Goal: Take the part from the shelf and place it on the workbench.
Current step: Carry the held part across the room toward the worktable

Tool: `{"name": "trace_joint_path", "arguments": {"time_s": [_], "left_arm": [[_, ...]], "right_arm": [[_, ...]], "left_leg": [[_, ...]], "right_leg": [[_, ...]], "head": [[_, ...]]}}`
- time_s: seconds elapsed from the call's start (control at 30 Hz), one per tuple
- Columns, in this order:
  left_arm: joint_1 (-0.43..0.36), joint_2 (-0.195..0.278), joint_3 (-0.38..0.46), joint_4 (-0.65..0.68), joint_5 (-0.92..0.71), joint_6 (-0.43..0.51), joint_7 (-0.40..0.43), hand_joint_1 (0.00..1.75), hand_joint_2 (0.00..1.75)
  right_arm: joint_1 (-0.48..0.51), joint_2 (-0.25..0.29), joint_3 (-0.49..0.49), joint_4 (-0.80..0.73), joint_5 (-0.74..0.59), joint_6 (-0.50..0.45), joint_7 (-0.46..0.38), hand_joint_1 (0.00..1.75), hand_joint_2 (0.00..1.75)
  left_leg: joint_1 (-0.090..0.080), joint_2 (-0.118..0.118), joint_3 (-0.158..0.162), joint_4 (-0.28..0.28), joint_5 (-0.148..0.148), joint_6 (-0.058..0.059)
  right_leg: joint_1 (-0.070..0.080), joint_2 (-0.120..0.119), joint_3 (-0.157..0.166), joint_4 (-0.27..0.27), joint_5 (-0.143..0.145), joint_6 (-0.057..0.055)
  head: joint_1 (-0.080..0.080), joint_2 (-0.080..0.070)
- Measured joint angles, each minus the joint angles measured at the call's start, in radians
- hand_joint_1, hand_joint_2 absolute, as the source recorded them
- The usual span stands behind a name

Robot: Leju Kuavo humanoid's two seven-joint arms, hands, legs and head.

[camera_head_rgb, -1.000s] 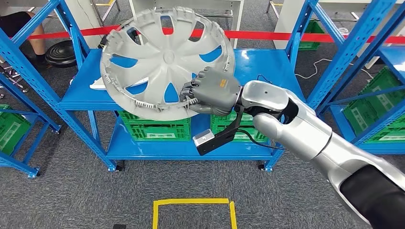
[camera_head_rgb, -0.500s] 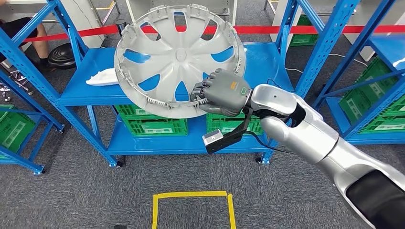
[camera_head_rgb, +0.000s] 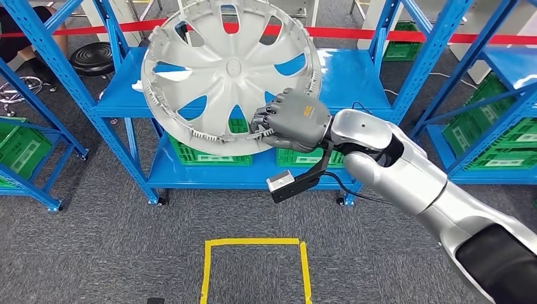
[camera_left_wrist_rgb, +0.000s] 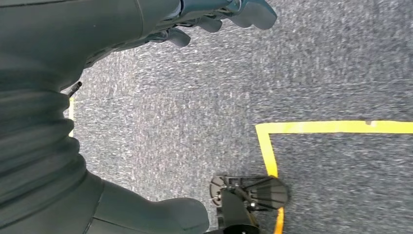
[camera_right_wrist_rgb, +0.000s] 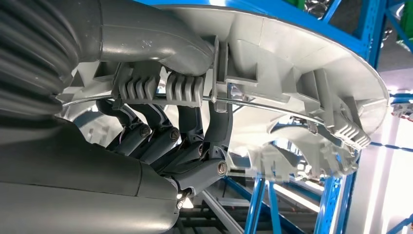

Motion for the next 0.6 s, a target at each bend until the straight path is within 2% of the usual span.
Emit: {"name": "trace_joint_path", "arguments": {"time_s": [0.03,0.07,0.1,0.13,0.17,0.23,0.27,0.3,0.37,0.4,0.43,0.47,0.5,0.53,0.57,0.6], "left_arm": [[0.000,0.000,0.000,0.000,0.000,0.000,0.000,0.00,1.75],[0.000,0.000,0.000,0.000,-0.001,0.000,0.000,0.00,1.75],[0.000,0.000,0.000,0.000,-0.001,0.000,0.000,0.00,1.75],[0.000,0.000,0.000,0.000,-0.001,0.000,0.000,0.00,1.75],[0.000,0.000,0.000,0.000,-0.002,0.000,0.000,0.00,1.75],[0.000,0.000,0.000,0.000,-0.004,0.000,0.000,0.00,1.75],[0.001,0.000,0.000,0.000,-0.006,0.000,0.000,0.00,1.75],[0.001,0.001,0.000,0.000,-0.007,0.000,0.000,0.00,1.75],[0.001,0.001,0.000,0.000,-0.009,0.000,0.001,0.00,1.75],[0.001,0.001,0.000,0.000,-0.009,0.000,0.002,0.00,1.75],[0.001,0.001,0.000,0.000,-0.010,0.000,0.002,0.00,1.75],[0.001,0.001,0.000,0.000,-0.010,0.000,0.003,0.00,1.75],[0.001,0.001,0.000,0.000,-0.010,0.000,0.003,0.00,1.75],[0.001,0.001,0.000,0.000,-0.011,0.000,0.003,0.00,1.75],[0.000,0.001,0.000,0.000,-0.011,0.000,0.003,0.00,1.75],[-0.001,0.001,0.000,0.000,-0.011,0.000,0.004,0.00,1.75]], "right_arm": [[-0.003,0.001,0.000,0.001,0.000,0.001,0.000,1.75,1.75],[-0.006,0.003,0.000,0.001,0.000,0.002,0.000,1.75,1.75],[-0.008,0.004,-0.001,0.001,-0.001,0.003,0.000,1.75,1.75],[-0.010,0.006,-0.001,0.002,-0.001,0.004,0.000,1.75,1.75],[-0.010,0.007,-0.002,0.002,-0.001,0.004,0.000,1.75,1.75],[-0.010,0.007,-0.002,0.004,0.000,0.005,0.001,1.75,1.75],[-0.010,0.007,-0.002,0.004,0.001,0.004,0.001,1.75,1.75],[-0.010,0.007,-0.002,0.004,0.001,0.004,0.001,1.75,1.75],[-0.008,0.007,-0.003,0.004,0.001,0.003,0.001,1.75,1.75],[-0.006,0.007,-0.003,0.004,0.001,0.002,0.001,1.75,1.75],[-0.004,0.007,-0.003,0.004,0.001,0.002,0.001,1.75,1.75],[-0.002,0.007,-0.003,0.004,0.001,0.002,0.002,1.75,1.75],[0.000,0.007,-0.003,0.004,0.001,0.002,0.003,1.75,1.75],[0.001,0.007,-0.003,0.004,0.001,0.002,0.003,1.75,1.75],[0.002,0.006,-0.003,0.004,0.001,0.002,0.003,1.75,1.75],[0.002,0.006,-0.005,0.004,0.001,0.002,0.004,1.75,1.75]], "left_leg": [[0.000,0.000,-0.012,0.006,0.007,-0.003],[0.000,-0.001,-0.023,0.011,0.013,-0.008],[-0.001,-0.001,-0.030,0.015,0.019,-0.014],[-0.002,-0.001,-0.034,0.017,0.025,-0.021],[-0.001,-0.001,-0.036,0.015,0.032,-0.028],[0.000,-0.002,-0.042,0.014,0.036,-0.041],[0.001,-0.003,-0.050,0.027,0.018,-0.046],[0.002,-0.004,-0.063,0.061,-0.018,-0.052],[0.004,-0.004,-0.095,0.178,-0.111,-0.060],[0.005,-0.004,-0.106,0.237,-0.140,-0.063],[0.006,-0.004,-0.107,0.274,-0.148,-0.065],[0.007,-0.004,-0.092,0.280,-0.137,-0.066],[0.007,-0.004,-0.059,0.248,-0.114,-0.065],[0.008,-0.004,-0.011,0.188,-0.093,-0.064],[0.007,-0.005,0.042,0.115,-0.087,-0.060],[0.005,-0.007,0.082,0.056,-0.087,-0.055]], "right_leg": [[0.000,-0.001,0.048,-0.063,0.013,-0.002],[0.002,-0.001,0.094,-0.130,0.013,-0.006],[0.005,0.000,0.127,-0.180,0.007,-0.011],[0.008,0.001,0.143,-0.210,-0.003,-0.017],[0.011,0.002,0.146,-0.220,-0.005,-0.023],[0.009,0.002,0.136,-0.225,0.012,-0.037],[0.006,0.001,0.129,-0.228,0.023,-0.045],[0.003,0.000,0.121,-0.231,0.035,-0.051],[0.003,0.000,0.099,-0.231,0.053,-0.057],[0.003,0.000,0.088,-0.231,0.062,-0.056],[0.003,0.000,0.077,-0.230,0.071,-0.055],[0.003,0.000,0.066,-0.229,0.079,-0.053],[0.003,0.000,0.055,-0.228,0.087,-0.050],[0.003,0.000,0.047,-0.227,0.095,-0.047],[0.004,0.000,0.039,-0.227,0.102,-0.042],[0.004,0.000,0.035,-0.227,0.109,-0.036]], "head": [[0.000,0.000],[-0.001,0.000],[-0.001,0.000],[0.000,0.000],[0.001,0.000],[0.003,0.000],[0.002,0.000],[0.000,0.000],[-0.001,0.000],[-0.001,0.000],[-0.001,0.000],[-0.001,0.000],[-0.001,0.000],[-0.001,0.000],[-0.001,0.000],[-0.001,0.000]]}}
